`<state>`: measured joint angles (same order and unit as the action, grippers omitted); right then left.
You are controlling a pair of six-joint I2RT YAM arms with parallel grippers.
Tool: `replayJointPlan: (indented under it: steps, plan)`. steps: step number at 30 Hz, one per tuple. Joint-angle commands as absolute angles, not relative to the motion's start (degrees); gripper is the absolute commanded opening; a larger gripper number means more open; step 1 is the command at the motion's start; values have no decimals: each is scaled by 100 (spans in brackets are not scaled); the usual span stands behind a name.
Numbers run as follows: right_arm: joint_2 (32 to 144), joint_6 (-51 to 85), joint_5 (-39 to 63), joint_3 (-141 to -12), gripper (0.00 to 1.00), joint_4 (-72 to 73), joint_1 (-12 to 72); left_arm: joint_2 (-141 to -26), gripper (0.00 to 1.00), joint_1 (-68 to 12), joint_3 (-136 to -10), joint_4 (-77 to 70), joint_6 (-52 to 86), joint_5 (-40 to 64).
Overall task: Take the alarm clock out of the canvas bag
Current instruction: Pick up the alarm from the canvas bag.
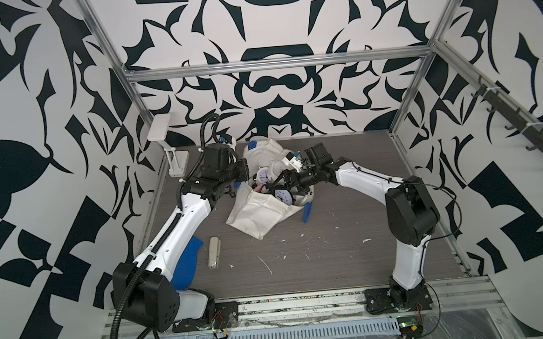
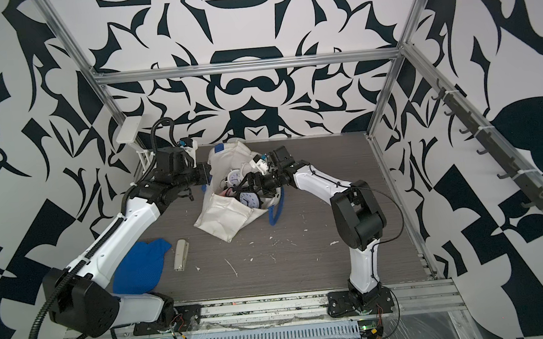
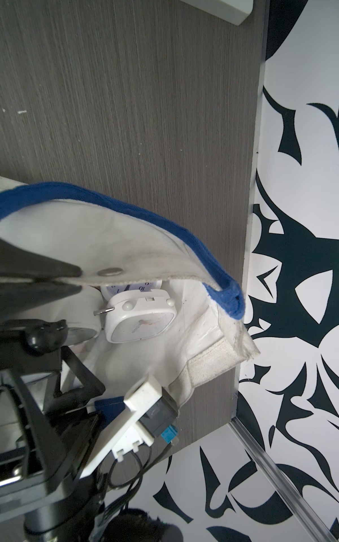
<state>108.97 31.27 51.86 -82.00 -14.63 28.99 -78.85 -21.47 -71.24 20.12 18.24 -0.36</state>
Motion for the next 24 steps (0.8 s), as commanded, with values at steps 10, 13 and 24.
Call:
replayJointPlan:
  steps: [10, 13, 24]
  plan:
    - [10468, 2993, 6900, -7878, 97, -364, 3044, -7925, 0, -2014, -7207, 2258, 1854, 61]
    - [10378, 2786, 7091, -7823, 96, -471, 3047, -7928, 0, -1988, -7198, 2252, 1854, 103]
    - [10697, -428, 6173, -8951, 84, -4142, 3053, -7945, 0, -1865, -7242, 2217, 1819, 392]
